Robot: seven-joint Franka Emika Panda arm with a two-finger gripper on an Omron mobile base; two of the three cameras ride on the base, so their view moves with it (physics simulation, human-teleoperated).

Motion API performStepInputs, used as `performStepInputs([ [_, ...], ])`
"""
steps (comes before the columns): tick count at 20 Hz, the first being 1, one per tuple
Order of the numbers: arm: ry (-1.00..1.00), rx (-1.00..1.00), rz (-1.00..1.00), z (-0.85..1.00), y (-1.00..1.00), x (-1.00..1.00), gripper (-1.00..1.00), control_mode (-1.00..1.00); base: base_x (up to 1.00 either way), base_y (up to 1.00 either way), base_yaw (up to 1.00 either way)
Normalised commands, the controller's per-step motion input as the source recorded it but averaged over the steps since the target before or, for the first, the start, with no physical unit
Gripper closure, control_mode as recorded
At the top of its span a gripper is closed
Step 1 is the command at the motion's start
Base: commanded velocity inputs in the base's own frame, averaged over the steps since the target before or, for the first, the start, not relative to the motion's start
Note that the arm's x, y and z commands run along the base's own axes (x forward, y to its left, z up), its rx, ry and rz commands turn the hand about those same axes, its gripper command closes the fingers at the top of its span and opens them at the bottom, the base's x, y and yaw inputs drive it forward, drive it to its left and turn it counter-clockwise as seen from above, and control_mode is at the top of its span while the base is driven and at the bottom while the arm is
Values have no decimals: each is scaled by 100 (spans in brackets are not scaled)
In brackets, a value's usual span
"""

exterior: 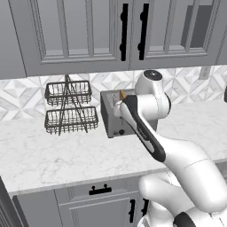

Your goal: Start the toaster. Once the lever pops up, take the bread to the plate on the dining counter.

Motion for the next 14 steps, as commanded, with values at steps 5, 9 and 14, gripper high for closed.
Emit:
performStepInputs([
  [5, 0, -4, -2, -20, 9, 60, -100, -100, 0, 0, 0],
  [9, 0, -10, 0, -36, 5, 53, -100, -100, 0, 0, 0],
  [14, 0, -11, 0, -29, 0, 43, -100, -100, 0, 0, 0],
])
